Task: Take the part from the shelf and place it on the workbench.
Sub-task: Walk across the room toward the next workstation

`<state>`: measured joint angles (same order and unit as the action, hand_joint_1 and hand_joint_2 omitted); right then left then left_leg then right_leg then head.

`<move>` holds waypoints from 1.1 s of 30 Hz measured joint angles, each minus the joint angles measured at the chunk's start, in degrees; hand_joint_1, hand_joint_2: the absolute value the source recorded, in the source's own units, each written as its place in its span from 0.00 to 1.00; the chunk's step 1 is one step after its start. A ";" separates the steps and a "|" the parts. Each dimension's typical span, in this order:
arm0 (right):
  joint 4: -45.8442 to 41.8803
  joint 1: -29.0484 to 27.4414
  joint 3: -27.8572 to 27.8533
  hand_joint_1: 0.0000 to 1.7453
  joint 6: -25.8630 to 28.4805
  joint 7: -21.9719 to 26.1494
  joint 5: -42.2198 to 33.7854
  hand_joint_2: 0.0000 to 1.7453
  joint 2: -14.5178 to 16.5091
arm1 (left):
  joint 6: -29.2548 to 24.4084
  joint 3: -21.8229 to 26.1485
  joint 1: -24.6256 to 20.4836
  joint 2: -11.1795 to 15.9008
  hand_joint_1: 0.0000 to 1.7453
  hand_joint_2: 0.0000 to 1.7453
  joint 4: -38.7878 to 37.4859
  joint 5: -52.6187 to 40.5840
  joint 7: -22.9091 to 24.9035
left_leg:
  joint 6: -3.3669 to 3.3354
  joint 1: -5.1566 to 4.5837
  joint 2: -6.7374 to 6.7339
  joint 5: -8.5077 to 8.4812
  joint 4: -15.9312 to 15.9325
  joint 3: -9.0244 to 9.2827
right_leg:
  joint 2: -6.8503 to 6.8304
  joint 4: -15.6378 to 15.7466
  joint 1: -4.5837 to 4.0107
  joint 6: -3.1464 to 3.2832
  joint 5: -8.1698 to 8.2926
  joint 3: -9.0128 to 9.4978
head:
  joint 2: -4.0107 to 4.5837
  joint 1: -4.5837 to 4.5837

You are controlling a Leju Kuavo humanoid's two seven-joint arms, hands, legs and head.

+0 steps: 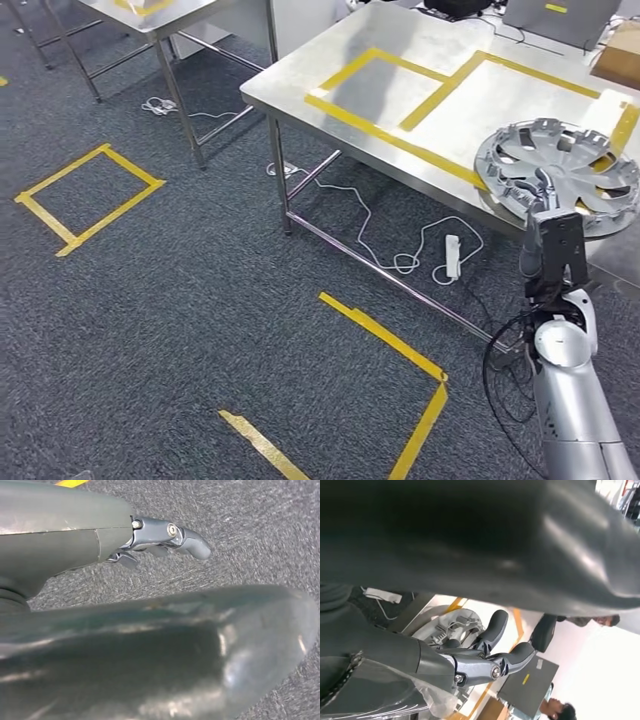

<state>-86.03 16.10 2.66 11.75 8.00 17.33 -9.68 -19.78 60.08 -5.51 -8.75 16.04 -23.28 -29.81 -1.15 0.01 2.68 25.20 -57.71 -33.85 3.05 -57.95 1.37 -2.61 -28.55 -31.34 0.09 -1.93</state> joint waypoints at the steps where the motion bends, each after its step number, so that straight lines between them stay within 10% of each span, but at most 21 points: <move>1: 0.01 -0.05 -0.02 0.00 0.15 0.02 0.18 0.00 -0.03 | 0.01 0.00 0.01 0.00 0.00 0.00 0.00 -0.05 -0.01 | 0.38 -0.01 0.48 -0.21 -0.15 -0.41 | 0.11 0.43 -0.06 0.23 -0.27 0.24 | 0.00 0.01; 5: -0.04 0.07 -0.05 0.00 0.48 0.10 0.99 0.00 -0.04 | 0.04 0.00 0.26 0.09 0.00 0.00 0.00 -0.14 -0.03 | 1.55 0.13 -0.18 1.36 -2.93 -2.13 | -2.01 0.64 0.02 1.65 0.11 0.12 | 0.00 0.25; 8: -0.06 0.14 -0.10 0.00 0.56 0.13 1.47 0.00 -0.04 | 0.18 0.00 0.17 0.02 0.00 0.00 -0.01 -0.19 -0.03 | 2.15 0.31 -1.96 6.66 -13.66 -6.65 | -3.81 0.67 -0.22 2.32 0.10 0.12 | 0.00 0.50; 10: -0.06 0.14 -0.08 0.00 0.57 0.13 1.65 0.00 -0.04 | 0.25 0.00 0.23 -0.01 0.00 0.00 -0.02 -0.20 -0.02 | 2.16 0.36 -2.13 7.11 -16.91 -7.82 | -4.94 0.63 -0.37 2.39 0.07 0.13 | 0.00 0.52; 14: -0.06 0.40 -0.08 0.00 0.59 0.14 1.80 0.00 -0.05 | 0.31 0.00 0.16 0.02 0.00 0.00 -0.01 -0.20 -0.01 | 0.96 -0.30 -5.20 1.03 -3.89 -1.26 | -7.04 0.54 -0.76 2.16 -0.15 0.32 | 0.00 0.50; 18: -0.07 0.61 -0.09 0.00 0.65 0.15 2.05 0.00 -0.11 | 0.32 0.00 0.08 0.01 0.00 0.00 -0.02 -0.20 -0.02 | -0.15 -0.87 -5.65 0.44 -0.37 -0.34 | -9.09 0.51 -1.10 1.25 -0.44 0.08 | 0.00 0.34; 23: -0.07 0.72 -0.08 0.00 0.75 0.22 2.58 0.00 -0.28 | 0.28 0.01 -0.05 0.01 0.00 0.00 -0.02 -0.20 -0.02 | -1.39 -0.43 -3.09 -0.36 0.33 -0.42 | -3.93 -8.66 -0.69 0.44 -6.02 -4.07 | 0.00 -0.07; 30: -0.07 0.49 -0.04 0.00 0.77 0.22 2.76 0.00 -0.31 | 0.28 0.01 -0.05 -0.08 0.00 0.00 -0.02 -0.20 -0.02 | -1.47 -0.47 -2.01 -0.44 0.29 -0.58 | -3.31 -14.35 -0.68 0.29 -7.84 -7.02 | 0.00 -0.07; 33: -0.15 0.41 0.20 0.00 0.78 0.26 3.49 0.00 -0.31 | 0.28 0.02 0.04 -0.17 0.00 0.00 -0.02 -0.20 -0.01 | -0.52 -0.29 1.81 -0.62 -0.63 -1.40 | -0.22 -4.91 -0.27 0.43 -1.97 -3.08 | 0.00 -0.06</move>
<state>-86.18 16.51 2.85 12.53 8.26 20.82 -9.99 -19.50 60.11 -5.47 -8.93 16.02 -23.47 -29.81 -1.68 -0.28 4.49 24.58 -58.35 -35.25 2.82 -62.85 1.11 -2.18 -30.52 -34.42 0.09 -1.98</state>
